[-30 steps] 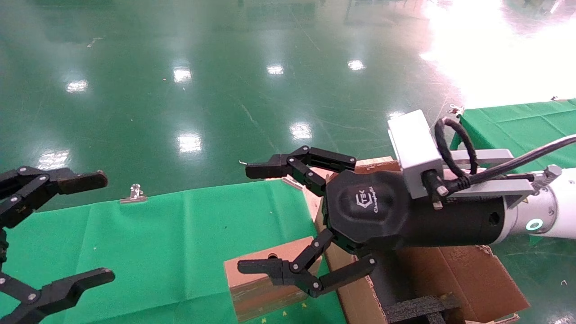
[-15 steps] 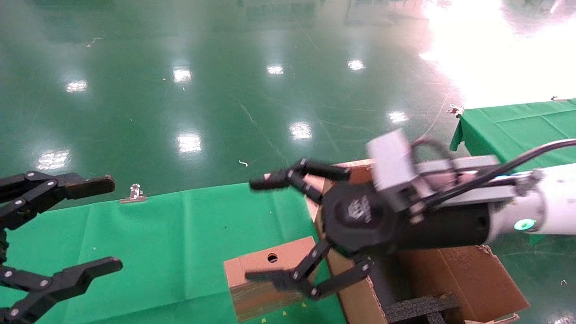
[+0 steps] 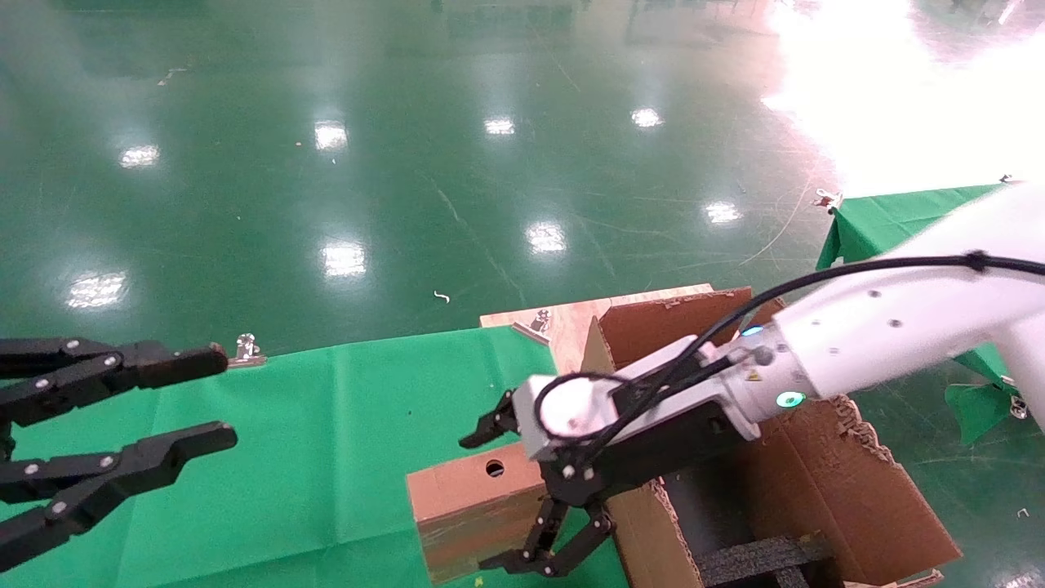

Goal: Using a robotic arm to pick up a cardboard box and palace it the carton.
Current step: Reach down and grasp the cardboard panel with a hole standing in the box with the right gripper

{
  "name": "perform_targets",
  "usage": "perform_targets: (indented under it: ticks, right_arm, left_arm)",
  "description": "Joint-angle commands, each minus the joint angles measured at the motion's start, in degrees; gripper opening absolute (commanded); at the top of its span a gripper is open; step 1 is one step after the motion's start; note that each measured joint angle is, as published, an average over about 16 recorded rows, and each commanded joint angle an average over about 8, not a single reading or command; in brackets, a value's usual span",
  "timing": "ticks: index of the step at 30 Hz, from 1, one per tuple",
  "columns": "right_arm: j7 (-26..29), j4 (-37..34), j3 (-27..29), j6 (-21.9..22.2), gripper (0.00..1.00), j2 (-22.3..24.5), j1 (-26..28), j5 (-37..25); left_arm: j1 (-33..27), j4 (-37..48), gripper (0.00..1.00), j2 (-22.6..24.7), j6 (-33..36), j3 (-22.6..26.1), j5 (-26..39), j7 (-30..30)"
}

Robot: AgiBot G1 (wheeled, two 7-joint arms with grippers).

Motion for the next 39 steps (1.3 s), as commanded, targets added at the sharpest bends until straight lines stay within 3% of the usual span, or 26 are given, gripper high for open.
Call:
perform_targets:
  ticks: [1,15,16,23,24,32,39]
  right_arm:
    - [0.42,-0.14,-2.85,-0.04,1.0,-0.89,1.92,-2.2]
    - [-1.95,-2.2,-11.36,1.72,1.0,-7.66,8.35,-13.97]
    - [-2.25,-2.46,-11.77,1.64,1.0,-8.14,8.59,-14.5]
    - [-4.17,-4.17,-14.69,0.73,1.0,-10.8,10.02,-17.25]
    - [-4.34,-4.33,-15.04,0.62,0.98,-11.07,10.18,-17.55]
    - [-4.63,-4.57,-15.7,0.35,0.03,-11.49,10.56,-18.21]
    - [-4.41,-4.38,-15.17,0.48,0.0,-11.14,10.28,-17.68]
  left_arm:
    - [0.0,0.0,0.0,0.0,0.0,0.0,0.0,0.0]
    - [0.0,0.0,0.0,0.0,0.0,0.01,0.0,0.0]
    - [0.0,0.0,0.04,0.0,0.0,0.01,-0.01,0.0]
    - [0.0,0.01,0.91,-0.01,-0.01,0.01,0.0,0.01]
    - [0.0,0.01,1.0,-0.01,-0.01,0.01,0.0,0.01]
    - [0.01,0.02,1.0,-0.01,-0.02,0.01,0.0,0.01]
    - [0.01,0.01,1.0,-0.01,-0.02,0.01,-0.01,0.01]
